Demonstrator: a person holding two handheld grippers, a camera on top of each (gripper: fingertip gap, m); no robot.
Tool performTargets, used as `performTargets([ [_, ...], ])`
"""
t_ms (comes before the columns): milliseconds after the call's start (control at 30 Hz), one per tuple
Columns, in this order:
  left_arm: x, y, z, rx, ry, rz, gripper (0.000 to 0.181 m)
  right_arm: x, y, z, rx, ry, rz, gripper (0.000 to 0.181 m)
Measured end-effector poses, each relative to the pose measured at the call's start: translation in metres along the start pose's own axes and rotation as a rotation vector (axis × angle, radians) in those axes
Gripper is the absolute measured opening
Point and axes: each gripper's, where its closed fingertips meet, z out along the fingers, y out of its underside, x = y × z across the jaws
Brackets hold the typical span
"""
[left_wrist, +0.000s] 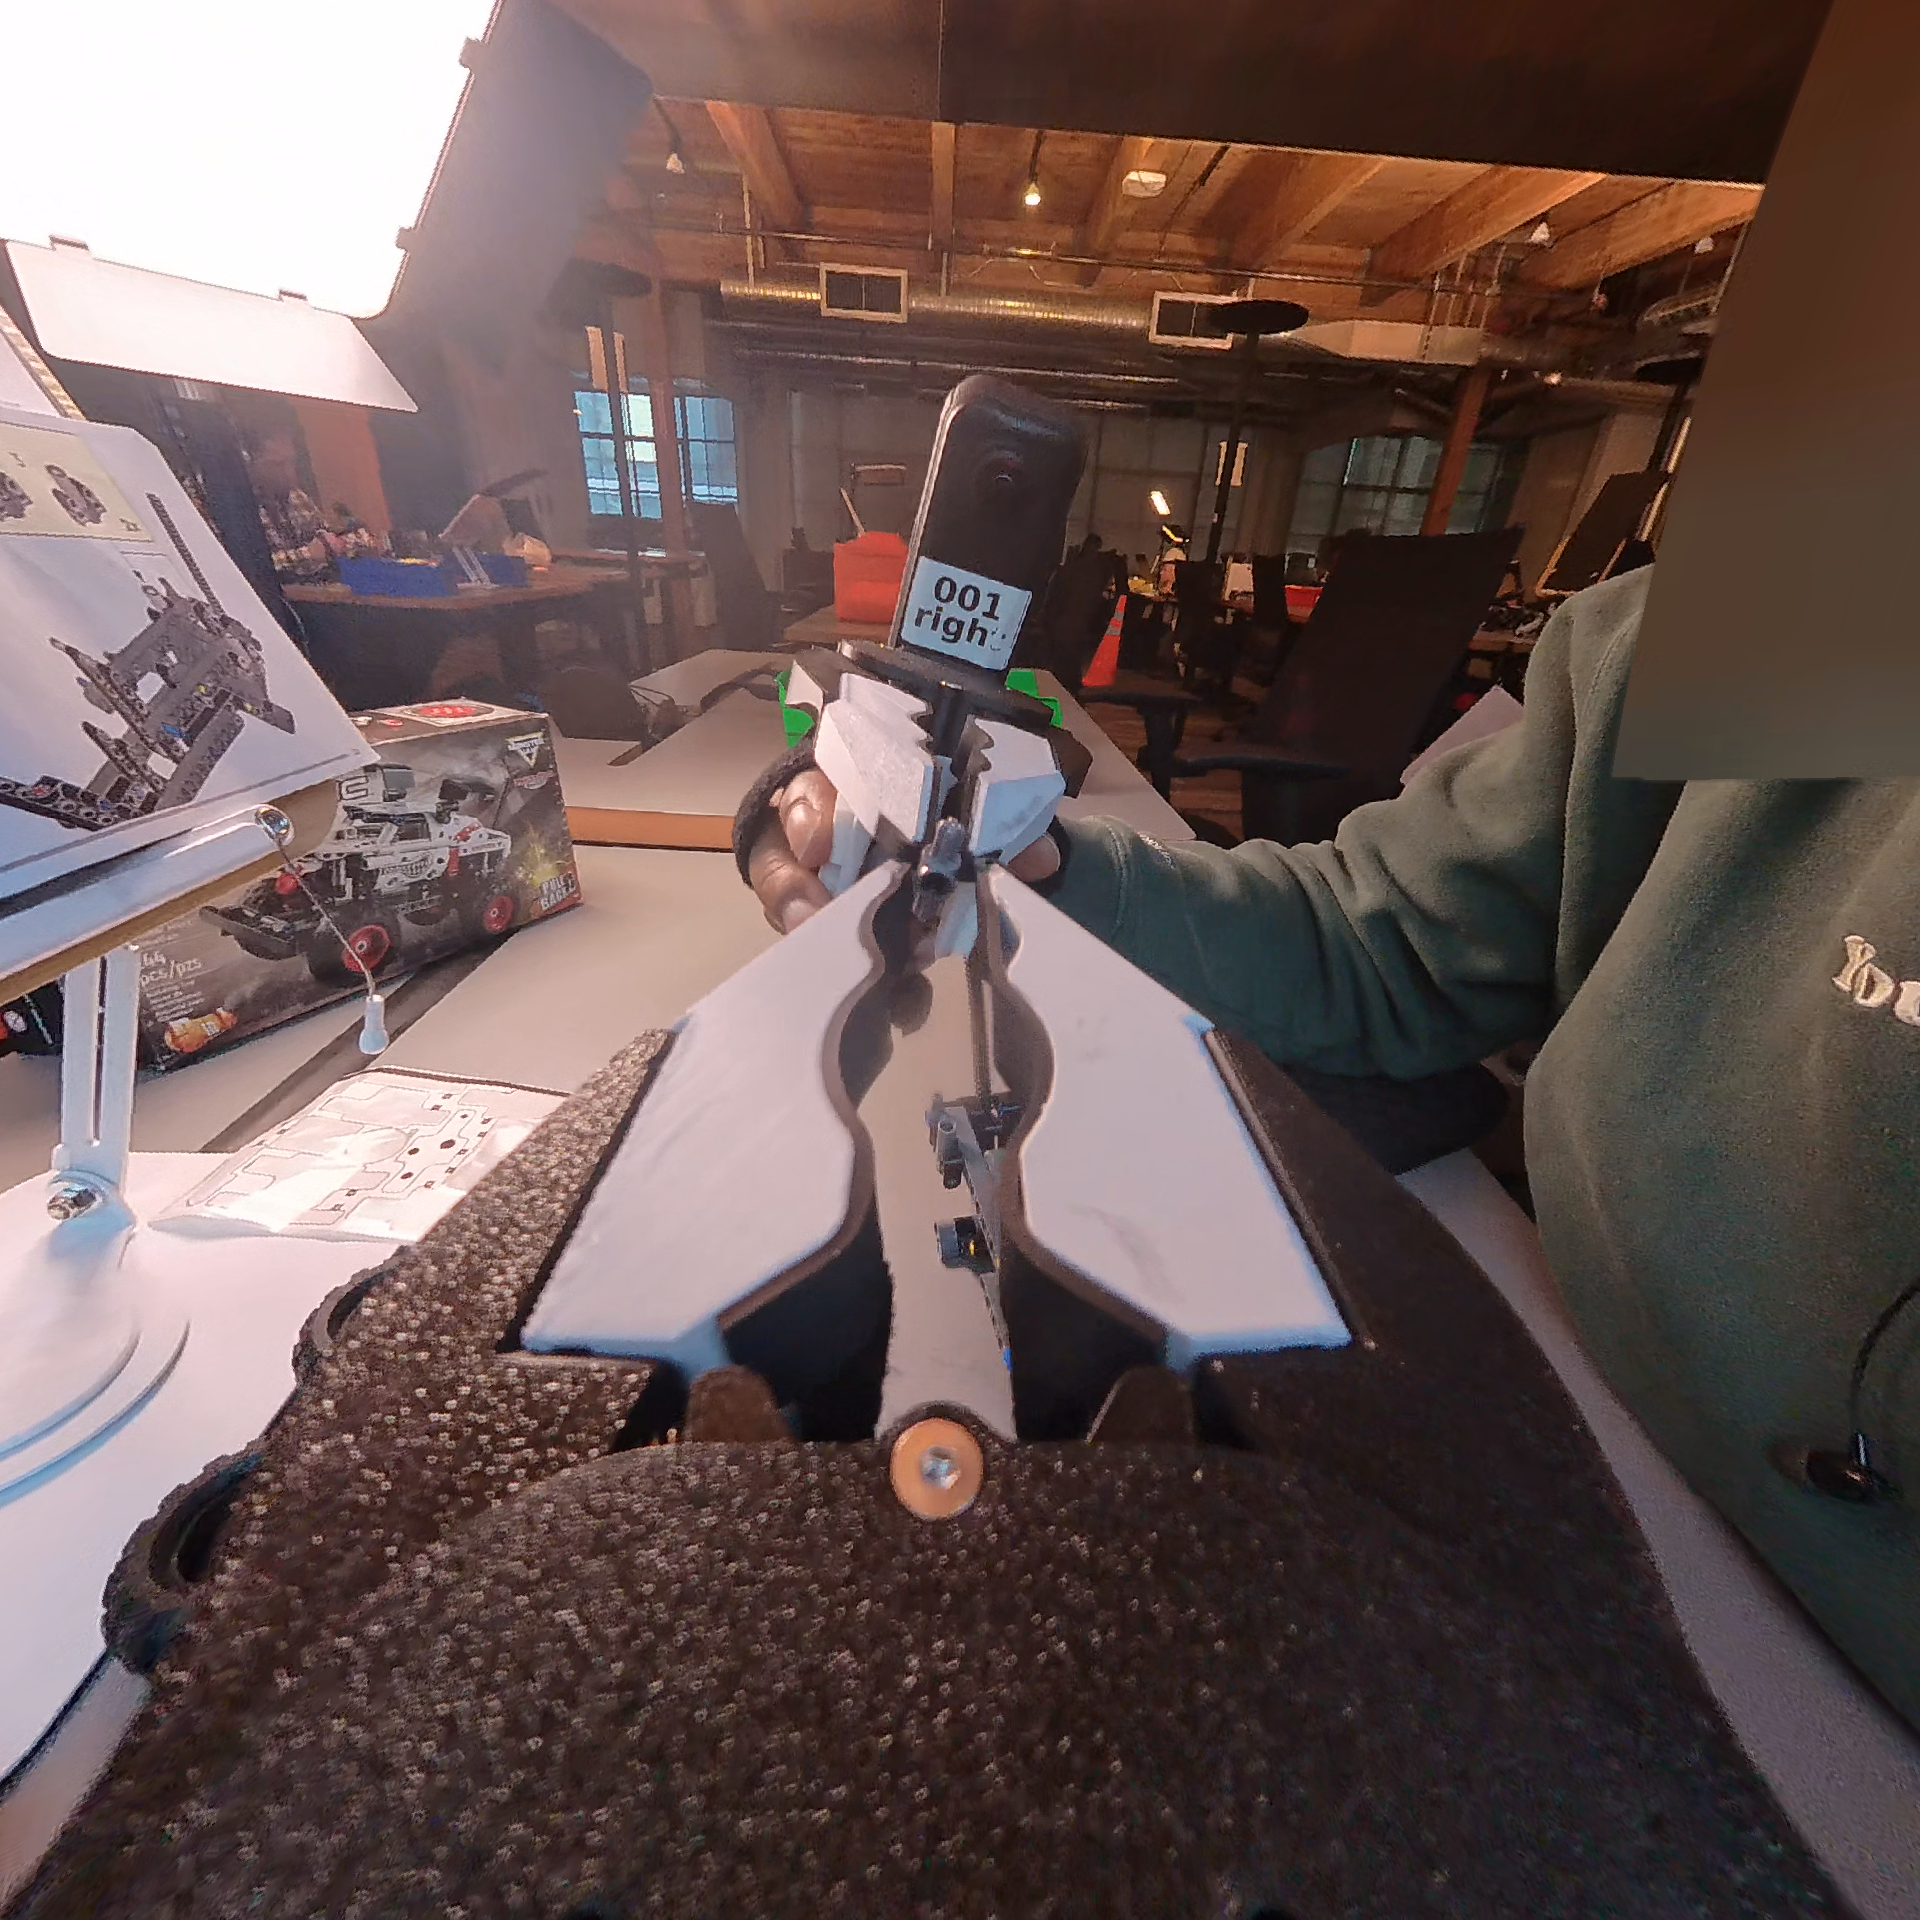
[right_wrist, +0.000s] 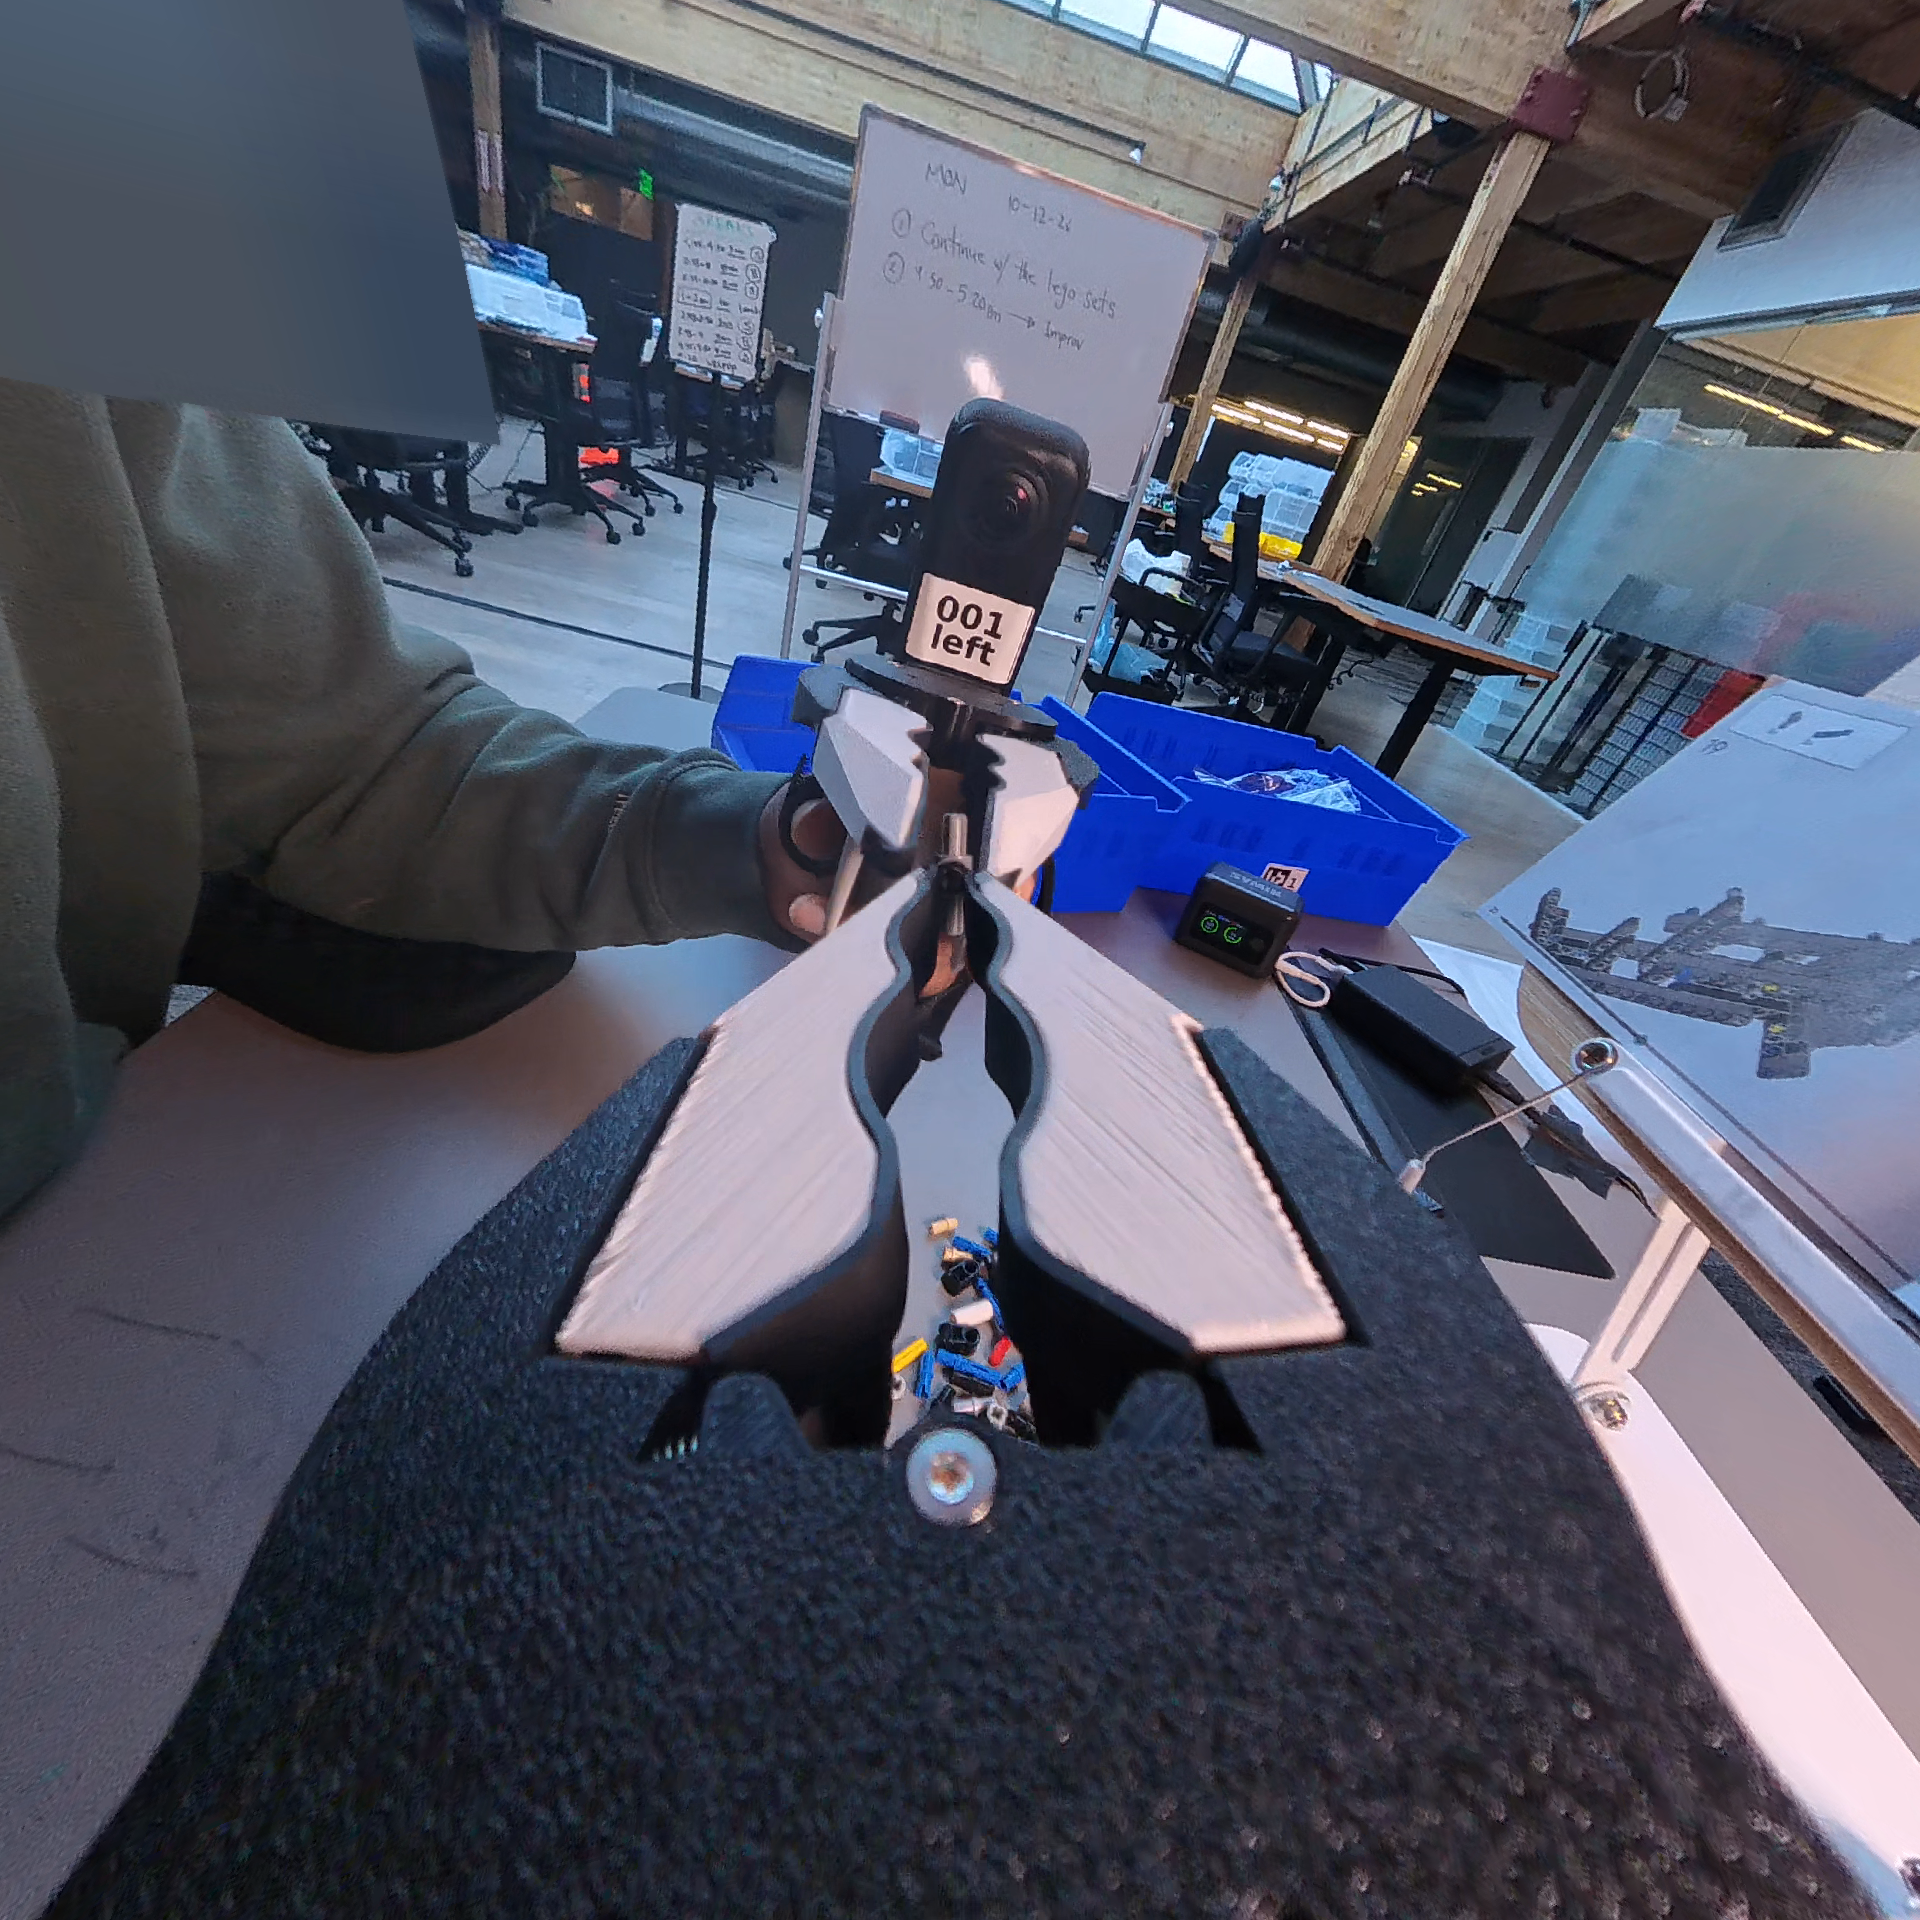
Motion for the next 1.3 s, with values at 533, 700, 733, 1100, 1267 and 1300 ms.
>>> performTargets([
  [533, -0.004, 0.009, -0.002, -0.067, 0.002, -0.029, 0.006, -0.001, 0.008, 0.001, -0.061, -0.001, -0.015, 0.008],
  [700, -0.004, 0.01, -0.001, -0.086, -0.009, -0.008, 0.006, -0.001, 0.009, 0.001, -0.069, 0.001, -0.015, 0.004],
  [733, -0.004, 0.011, -0.001, -0.09, -0.012, -0.003, 0.006, -0.001, 0.009, 0.001, -0.071, 0.002, -0.015, 0.004],
  [1100, -0.006, 0.012, 0.0, -0.117, -0.041, 0.046, 0.006, 0.0, 0.011, -0.001, -0.092, -0.01, -0.005, 0.003],
  [1267, -0.011, 0.011, 0.001, -0.091, -0.081, 0.063, 0.005, 0.005, 0.013, -0.004, -0.087, -0.006, 0.015, 0.003],
  [1300, -0.013, 0.011, 0.001, -0.083, -0.091, 0.065, 0.005, 0.006, 0.013, -0.006, -0.083, -0.003, 0.02, 0.003],
])
